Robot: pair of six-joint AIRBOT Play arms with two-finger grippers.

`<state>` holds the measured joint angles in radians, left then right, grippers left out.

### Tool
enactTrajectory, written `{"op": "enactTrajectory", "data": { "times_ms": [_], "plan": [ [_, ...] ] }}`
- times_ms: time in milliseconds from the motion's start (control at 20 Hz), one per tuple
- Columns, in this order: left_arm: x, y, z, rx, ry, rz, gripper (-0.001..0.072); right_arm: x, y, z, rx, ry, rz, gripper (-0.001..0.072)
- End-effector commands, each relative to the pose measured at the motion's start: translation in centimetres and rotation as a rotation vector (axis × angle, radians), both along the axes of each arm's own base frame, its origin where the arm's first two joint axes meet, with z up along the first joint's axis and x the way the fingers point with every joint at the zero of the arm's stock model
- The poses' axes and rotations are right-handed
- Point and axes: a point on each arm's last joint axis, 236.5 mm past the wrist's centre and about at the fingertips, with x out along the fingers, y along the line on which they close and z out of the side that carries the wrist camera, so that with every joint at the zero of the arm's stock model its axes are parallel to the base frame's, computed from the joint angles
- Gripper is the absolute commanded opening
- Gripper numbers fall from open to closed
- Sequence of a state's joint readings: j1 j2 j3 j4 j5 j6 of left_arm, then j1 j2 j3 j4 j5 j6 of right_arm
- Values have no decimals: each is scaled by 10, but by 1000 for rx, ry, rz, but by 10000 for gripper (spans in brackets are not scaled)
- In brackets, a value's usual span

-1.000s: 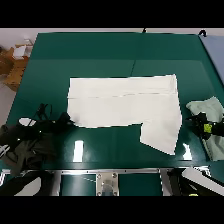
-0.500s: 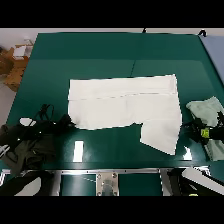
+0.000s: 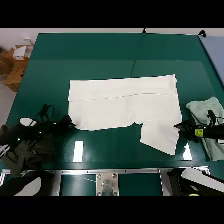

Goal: Fold the shirts.

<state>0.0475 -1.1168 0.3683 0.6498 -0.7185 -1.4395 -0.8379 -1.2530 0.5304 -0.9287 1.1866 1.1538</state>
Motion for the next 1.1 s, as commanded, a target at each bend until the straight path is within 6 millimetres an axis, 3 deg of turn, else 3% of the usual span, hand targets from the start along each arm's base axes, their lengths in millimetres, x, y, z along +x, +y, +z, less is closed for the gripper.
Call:
{"op": "enactTrajectory", "data": {
  "times_ms": [0,200,300,400,600,750,850,1050],
  "plan": [
    [4,2,0,9,-12,12,21,-7,11,-2,15,18,59,488],
    [6,4,0,13,-18,21,21,-18,19,-2,45,49,93,475],
    [6,4,0,14,-19,21,21,-16,17,-3,30,34,97,333],
    [6,3,0,11,-17,20,21,-10,15,-3,22,16,79,42],
    [7,-2,11,5,-21,-52,18,14,9,16,21,-74,47,19],
    [-7,-1,15,34,33,-139,19,11,-3,29,-56,-53,0,19],
    [-16,10,24,97,35,-156,19,5,-11,36,-115,-28,-36,18],
    [-44,58,56,231,40,-126,19,-20,-15,36,-163,97,-57,18]
  ]
}}
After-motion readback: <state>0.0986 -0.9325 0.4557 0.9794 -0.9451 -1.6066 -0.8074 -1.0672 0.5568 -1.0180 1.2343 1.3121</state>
